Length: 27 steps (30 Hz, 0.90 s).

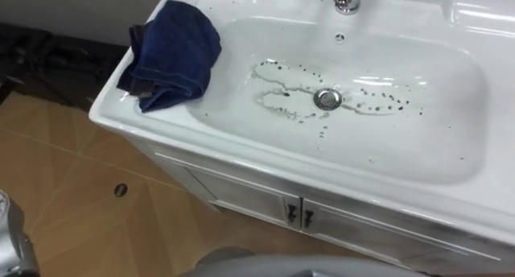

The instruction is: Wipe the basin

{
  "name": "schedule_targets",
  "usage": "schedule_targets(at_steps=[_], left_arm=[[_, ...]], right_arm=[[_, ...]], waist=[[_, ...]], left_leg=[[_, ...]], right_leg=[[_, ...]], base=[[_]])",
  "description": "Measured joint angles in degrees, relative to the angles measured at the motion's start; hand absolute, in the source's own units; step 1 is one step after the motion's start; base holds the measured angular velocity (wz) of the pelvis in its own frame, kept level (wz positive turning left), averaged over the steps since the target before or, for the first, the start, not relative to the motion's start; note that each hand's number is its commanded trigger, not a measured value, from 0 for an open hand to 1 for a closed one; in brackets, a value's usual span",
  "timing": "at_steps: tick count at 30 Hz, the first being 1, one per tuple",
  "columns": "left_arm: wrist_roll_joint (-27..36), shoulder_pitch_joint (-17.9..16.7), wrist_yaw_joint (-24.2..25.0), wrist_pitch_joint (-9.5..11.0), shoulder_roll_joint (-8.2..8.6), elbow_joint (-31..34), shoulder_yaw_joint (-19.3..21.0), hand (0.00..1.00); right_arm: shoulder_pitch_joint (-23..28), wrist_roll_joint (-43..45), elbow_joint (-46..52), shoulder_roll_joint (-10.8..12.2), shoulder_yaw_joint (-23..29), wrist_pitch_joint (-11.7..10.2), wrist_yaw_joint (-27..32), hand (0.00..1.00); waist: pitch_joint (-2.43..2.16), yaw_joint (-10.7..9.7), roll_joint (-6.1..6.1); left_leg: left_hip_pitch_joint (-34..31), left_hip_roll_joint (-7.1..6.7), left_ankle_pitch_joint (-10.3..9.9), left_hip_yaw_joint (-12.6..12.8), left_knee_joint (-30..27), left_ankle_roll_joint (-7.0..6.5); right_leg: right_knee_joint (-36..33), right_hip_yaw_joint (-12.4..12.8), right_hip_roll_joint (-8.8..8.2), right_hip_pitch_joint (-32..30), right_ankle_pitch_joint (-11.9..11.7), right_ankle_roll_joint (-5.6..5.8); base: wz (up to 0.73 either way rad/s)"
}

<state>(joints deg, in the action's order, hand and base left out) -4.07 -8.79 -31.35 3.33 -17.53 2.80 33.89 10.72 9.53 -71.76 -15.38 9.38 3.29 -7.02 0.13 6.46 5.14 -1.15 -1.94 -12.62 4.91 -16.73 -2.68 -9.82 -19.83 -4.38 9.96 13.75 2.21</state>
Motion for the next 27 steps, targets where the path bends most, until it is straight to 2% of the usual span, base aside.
schedule_targets(at_steps=[1,3,8,12,15,20,21,27], left_arm=[[-2.22,1.07,-0.76,0.56,-0.86,1.47,0.29,0.00],[-3.89,2.63,-1.04,0.87,-1.35,3.78,0.93,0.00],[-5.04,3.25,-1.53,0.74,-1.35,8.18,-0.20,0.00],[-5.27,3.47,0.05,0.76,-1.35,11.72,-1.83,0.00],[-5.26,4.12,1.04,0.82,-1.35,11.89,-2.79,0.00],[-5.28,4.13,2.65,0.61,-1.34,11.88,-6.97,0.00],[-5.84,4.12,3.07,0.38,-1.34,11.68,-8.03,0.00],[-10.49,4.13,4.55,-1.26,-1.32,9.95,-11.80,0.00]], right_arm=[[0.36,0.18,0.01,0.03,0.03,0.38,-0.06,0.00],[0.73,0.77,0.10,0.16,0.03,0.49,-0.36,0.00],[0.69,1.37,0.31,0.25,-1.48,0.57,-1.54,0.00],[0.72,1.85,0.56,0.51,-1.47,0.56,-1.82,0.00],[0.73,2.11,0.47,0.51,-1.41,0.61,-1.84,0.00],[0.70,2.21,0.46,0.91,-1.46,1.99,-1.87,0.00],[0.60,2.20,0.47,1.12,-1.47,2.41,-1.80,0.00],[0.60,2.07,-0.18,1.55,-1.43,3.18,-1.20,0.00]], waist=[[-0.01,-0.07,0.17],[-0.01,-0.26,0.18],[0.11,-2.03,0.33],[0.13,-3.59,0.40],[0.24,-4.61,0.62],[0.39,-6.40,0.32],[0.44,-6.45,0.22],[0.63,-8.19,-0.20]], left_leg=[[0.06,0.00,0.00,0.02,0.07,0.00],[0.17,0.03,0.00,0.09,0.18,0.00],[0.42,0.13,-0.15,0.08,0.07,0.07],[0.89,0.25,-0.16,0.51,0.21,0.08],[1.55,0.30,-0.16,1.17,0.70,0.08],[2.19,0.33,-0.10,1.75,1.45,0.02],[2.54,0.41,-0.11,2.36,1.63,0.03],[2.70,0.71,-0.12,3.31,1.89,0.03]], right_leg=[[0.01,0.05,0.00,0.00,0.00,0.00],[0.00,0.24,0.00,-0.02,0.00,0.00],[-0.03,1.14,0.17,0.02,0.00,-0.01],[-0.10,2.04,0.22,0.06,-0.03,-0.05],[-0.27,3.05,0.23,0.08,-0.09,-0.15],[-0.78,4.64,0.21,0.00,-0.08,-0.15],[-0.84,5.67,0.29,-0.01,-0.08,-0.16],[-0.94,7.19,0.44,-0.62,-0.11,-0.21]], base=[[-0.04],[-0.08],[-0.08],[-0.09],[-0.17],[-0.10],[-0.20],[-0.12]])
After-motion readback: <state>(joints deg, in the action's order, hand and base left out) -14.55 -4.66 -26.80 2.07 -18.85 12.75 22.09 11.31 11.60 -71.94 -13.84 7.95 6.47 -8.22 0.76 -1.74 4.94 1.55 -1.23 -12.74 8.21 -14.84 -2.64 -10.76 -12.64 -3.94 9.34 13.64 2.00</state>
